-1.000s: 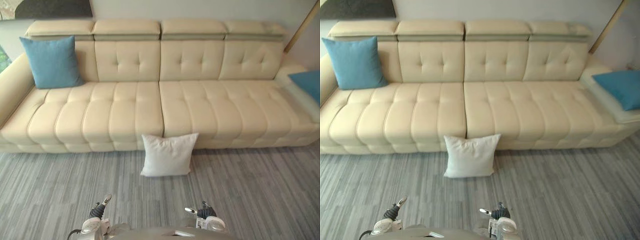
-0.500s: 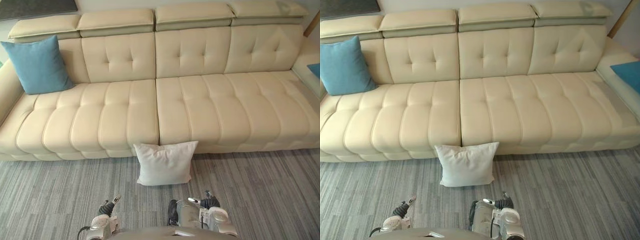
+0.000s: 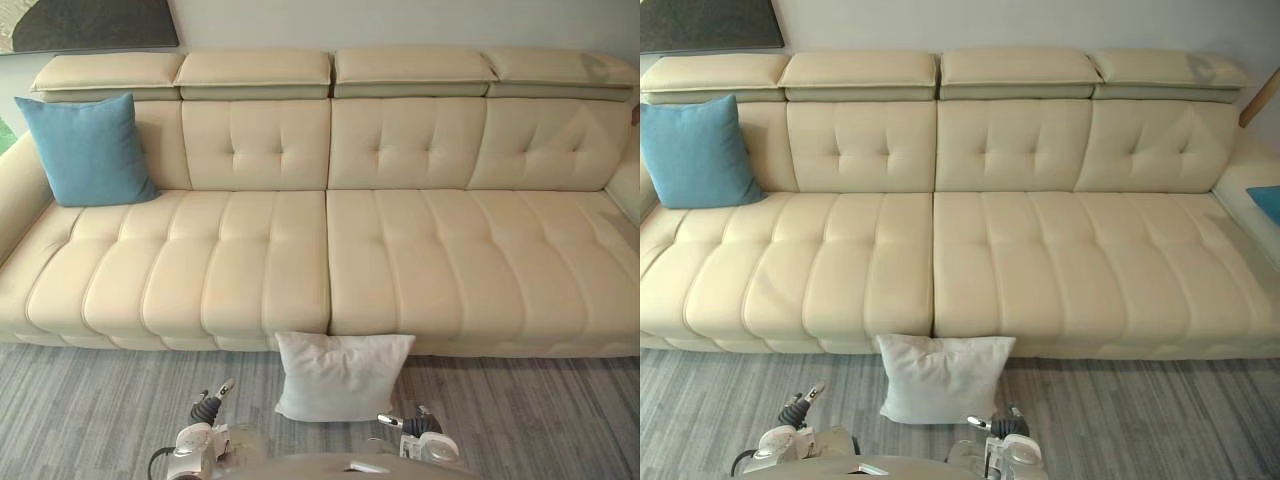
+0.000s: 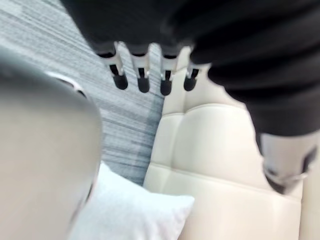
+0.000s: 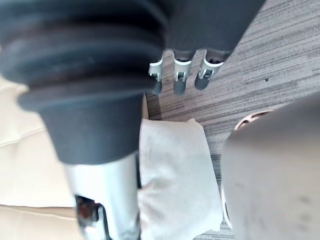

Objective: Pick up cushions and gather them together orderly.

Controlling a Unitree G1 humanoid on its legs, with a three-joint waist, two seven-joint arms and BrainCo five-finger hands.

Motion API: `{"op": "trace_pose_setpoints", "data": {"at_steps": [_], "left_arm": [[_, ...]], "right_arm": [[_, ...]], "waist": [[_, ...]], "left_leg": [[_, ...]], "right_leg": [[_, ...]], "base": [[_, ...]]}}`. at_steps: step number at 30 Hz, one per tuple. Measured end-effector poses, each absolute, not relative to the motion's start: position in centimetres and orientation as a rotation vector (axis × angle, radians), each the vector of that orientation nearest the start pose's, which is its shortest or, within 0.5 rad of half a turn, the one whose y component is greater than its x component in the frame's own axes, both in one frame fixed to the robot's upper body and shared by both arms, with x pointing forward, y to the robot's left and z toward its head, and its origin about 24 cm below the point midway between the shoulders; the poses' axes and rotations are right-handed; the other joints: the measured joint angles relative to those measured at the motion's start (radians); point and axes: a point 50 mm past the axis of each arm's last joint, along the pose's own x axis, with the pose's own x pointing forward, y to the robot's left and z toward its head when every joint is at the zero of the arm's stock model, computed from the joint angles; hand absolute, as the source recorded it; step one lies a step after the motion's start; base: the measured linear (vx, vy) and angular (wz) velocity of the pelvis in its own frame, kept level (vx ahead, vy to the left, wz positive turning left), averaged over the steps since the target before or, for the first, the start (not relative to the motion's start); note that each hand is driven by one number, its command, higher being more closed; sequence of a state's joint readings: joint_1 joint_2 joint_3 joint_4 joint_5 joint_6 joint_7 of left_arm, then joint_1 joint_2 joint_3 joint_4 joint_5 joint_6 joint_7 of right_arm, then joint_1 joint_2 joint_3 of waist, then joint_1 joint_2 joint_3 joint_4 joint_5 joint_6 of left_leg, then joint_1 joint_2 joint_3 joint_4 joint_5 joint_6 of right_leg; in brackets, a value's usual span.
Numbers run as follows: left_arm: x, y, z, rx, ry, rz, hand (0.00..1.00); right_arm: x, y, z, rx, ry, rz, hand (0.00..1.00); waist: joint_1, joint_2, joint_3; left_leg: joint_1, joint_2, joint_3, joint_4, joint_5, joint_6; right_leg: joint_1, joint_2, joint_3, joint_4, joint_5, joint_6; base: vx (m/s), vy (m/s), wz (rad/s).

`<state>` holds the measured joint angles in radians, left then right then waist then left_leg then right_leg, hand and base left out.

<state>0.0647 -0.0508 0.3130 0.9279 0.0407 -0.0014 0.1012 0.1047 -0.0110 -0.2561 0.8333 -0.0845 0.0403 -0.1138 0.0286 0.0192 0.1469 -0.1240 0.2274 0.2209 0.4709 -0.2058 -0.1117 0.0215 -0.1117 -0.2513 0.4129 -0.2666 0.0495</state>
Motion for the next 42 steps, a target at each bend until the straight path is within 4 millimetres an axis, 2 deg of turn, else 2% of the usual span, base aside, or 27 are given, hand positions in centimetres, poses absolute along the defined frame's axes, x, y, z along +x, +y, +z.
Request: {"op": "trace_pose_setpoints", "data": {"at_steps": [1, 3, 4, 5, 8, 12, 14, 20, 26, 27, 29, 33, 34, 36, 37, 38, 40, 41, 42], "left_arm": [[11.7, 19.0, -15.1, -0.084, 1.001, 0.370, 0.00], [11.5, 19.8, -15.1, -0.064, 1.004, 0.380, 0.00], [11.3, 20.1, -15.1, -0.058, 1.007, 0.384, 0.00], [11.2, 20.1, -15.2, -0.058, 1.012, 0.383, 0.00], [10.9, 20.0, -15.3, -0.060, 1.026, 0.382, 0.00], [10.8, 19.7, -15.4, -0.064, 1.034, 0.378, 0.00], [10.8, 19.6, -15.5, -0.068, 1.035, 0.375, 0.00], [10.4, 19.1, -15.6, -0.079, 1.047, 0.370, 0.00], [11.0, 19.1, -15.5, -0.072, 1.032, 0.357, 0.00], [11.2, 19.1, -15.4, -0.070, 1.028, 0.354, 0.00], [12.0, 18.9, -15.2, -0.053, 1.006, 0.335, 0.00], [14.3, 18.9, -14.1, -0.011, 0.922, 0.293, 0.00], [14.8, 18.8, -13.8, -0.008, 0.904, 0.286, 0.00], [17.5, 18.0, -12.4, 0.008, 0.808, 0.249, 0.00], [18.1, 17.9, -12.0, 0.009, 0.783, 0.244, 0.00], [19.6, 17.7, -11.1, -0.003, 0.726, 0.240, 0.00], [21.3, 17.8, -9.9, 0.010, 0.664, 0.234, 0.00], [21.6, 17.9, -9.7, 0.007, 0.654, 0.239, 0.00], [22.4, 18.1, -9.0, 0.010, 0.619, 0.250, 0.00]], "right_arm": [[11.8, -19.8, -14.5, -0.021, 0.992, -0.336, 0.00], [11.3, -18.9, -14.8, 0.006, 1.007, -0.329, 0.00], [11.2, -18.6, -14.9, 0.013, 1.014, -0.325, 0.00], [11.3, -18.5, -14.9, 0.015, 1.013, -0.324, 0.00], [11.3, -18.5, -14.9, 0.012, 1.011, -0.322, 0.00], [11.2, -18.7, -14.8, 0.003, 1.007, -0.319, 0.00], [11.3, -18.7, -14.8, 0.001, 1.003, -0.318, 0.00], [11.1, -19.1, -14.8, -0.013, 1.008, -0.320, 0.00], [11.3, -19.3, -14.7, -0.028, 1.002, -0.317, 0.00], [11.7, -19.4, -14.5, -0.039, 0.989, -0.312, 0.00], [12.7, -19.5, -14.0, -0.071, 0.950, -0.294, 0.00], [15.9, -19.4, -12.2, -0.117, 0.828, -0.287, 0.00], [16.5, -19.3, -11.9, -0.120, 0.807, -0.285, 0.00], [18.9, -19.3, -10.3, -0.129, 0.712, -0.278, 0.00], [19.5, -19.3, -10.0, -0.141, 0.692, -0.272, 0.00], [20.9, -19.4, -8.8, -0.163, 0.630, -0.268, 0.00], [23.0, -19.7, -6.9, -0.177, 0.538, -0.282, 0.00], [23.5, -19.8, -6.5, -0.180, 0.520, -0.286, 0.00], [24.9, -20.1, -5.0, -0.193, 0.449, -0.300, 0.00]], "waist": [[0.006, -0.026, -0.006], [-0.003, -0.060, -0.019], [-0.001, -0.068, -0.023], [-0.001, -0.069, -0.024], [0.000, -0.067, -0.024], [-0.002, -0.067, -0.027], [-0.003, -0.059, -0.026], [-0.001, -0.048, -0.037], [0.003, -0.051, -0.037], [0.001, -0.049, -0.036], [0.004, -0.035, -0.021], [0.005, -0.023, 0.032], [0.005, -0.022, 0.039], [-0.002, -0.020, 0.074], [-0.003, -0.018, 0.081], [-0.002, -0.011, 0.107], [0.000, -0.015, 0.147], [-0.001, -0.016, 0.150], [-0.001, -0.016, 0.168]], "left_leg": [[0.024, -0.046, 0.002, -0.027, 0.002, 0.014], [0.040, -0.087, 0.002, -0.076, 0.013, 0.032], [0.041, -0.096, 0.002, -0.077, 0.015, 0.036], [0.050, -0.103, 0.004, -0.082, 0.012, 0.041], [0.081, -0.109, 0.033, -0.118, 0.017, 0.049], [0.101, -0.109, 0.058, -0.175, 0.044, 0.036], [0.114, -0.110, 0.064, -0.208, 0.065, 0.035], [0.151, -0.113, 0.081, -0.289, 0.114, 0.033], [0.145, -0.109, 0.142, -0.302, 0.100, 0.029], [0.128, -0.103, 0.151, -0.283, 0.089, 0.027], [0.051, -0.057, 0.188, -0.183, 0.043, 0.021], [-0.103, 0.036, 0.212, 0.023, -0.035, 0.037], [-0.120, 0.042, 0.210, 0.040, -0.041, 0.042], [-0.204, 0.056, 0.205, 0.110, -0.056, 0.057], [-0.227, 0.060, 0.202, 0.126, -0.061, 0.061], [-0.269, 0.070, 0.191, 0.161, -0.083, 0.059], [-0.334, 0.073, 0.185, 0.213, -0.105, 0.065], [-0.353, 0.073, 0.183, 0.226, -0.110, 0.067], [-0.398, 0.072, 0.178, 0.252, -0.119, 0.069]], "right_leg": [[-0.001, -0.029, 0.040, -0.015, -0.004, 0.023], [0.020, -0.047, 0.070, -0.076, 0.022, 0.013], [0.031, -0.050, 0.078, -0.102, 0.040, 0.014], [0.049, -0.053, 0.078, -0.127, 0.062, 0.019], [0.054, -0.056, 0.102, -0.149, 0.077, 0.028], [0.047, -0.047, 0.130, -0.204, 0.097, 0.062], [0.046, -0.045, 0.134, -0.219, 0.108, 0.067], [0.047, -0.033, 0.162, -0.247, 0.131, 0.055], [0.008, -0.020, 0.236, -0.284, 0.170, 0.053], [-0.009, -0.016, 0.245, -0.283, 0.174, 0.052], [-0.081, 0.012, 0.295, -0.264, 0.185, 0.048], [-0.248, 0.075, 0.382, -0.166, 0.198, 0.058], [-0.268, 0.080, 0.388, -0.150, 0.198, 0.058], [-0.365, 0.087, 0.403, -0.082, 0.192, 0.064], [-0.389, 0.089, 0.403, -0.065, 0.190, 0.065], [-0.439, 0.095, 0.402, -0.018, 0.178, 0.068], [-0.528, 0.092, 0.407, 0.074, 0.149, 0.073], [-0.551, 0.090, 0.407, 0.094, 0.143, 0.073], [-0.606, 0.082, 0.408, 0.144, 0.129, 0.074]], "base": [[0.17, 0.259, 0.04], [0.12, 0.206, 0.20], [0.11, 0.214, 0.13], [0.08, 0.149, 0.01], [0.00, 0.071, -0.21], [-0.07, -0.016, -0.30], [-0.12, -0.025, -0.17], [-0.09, -0.014, -0.10], [-0.04, 0.025, -0.31], [-0.02, 0.036, -0.53], [-0.03, 0.017, -0.68], [-0.04, 0.023, -0.72], [-0.06, 0.046, -0.67], [-0.09, 0.042, -0.29], [-0.13, 0.037, -0.14], [-0.16, 0.039, -0.07], [-0.20, 0.032, -0.04], [-0.19, 0.006, 0.03], [-0.14, -0.001, 0.08]]}}
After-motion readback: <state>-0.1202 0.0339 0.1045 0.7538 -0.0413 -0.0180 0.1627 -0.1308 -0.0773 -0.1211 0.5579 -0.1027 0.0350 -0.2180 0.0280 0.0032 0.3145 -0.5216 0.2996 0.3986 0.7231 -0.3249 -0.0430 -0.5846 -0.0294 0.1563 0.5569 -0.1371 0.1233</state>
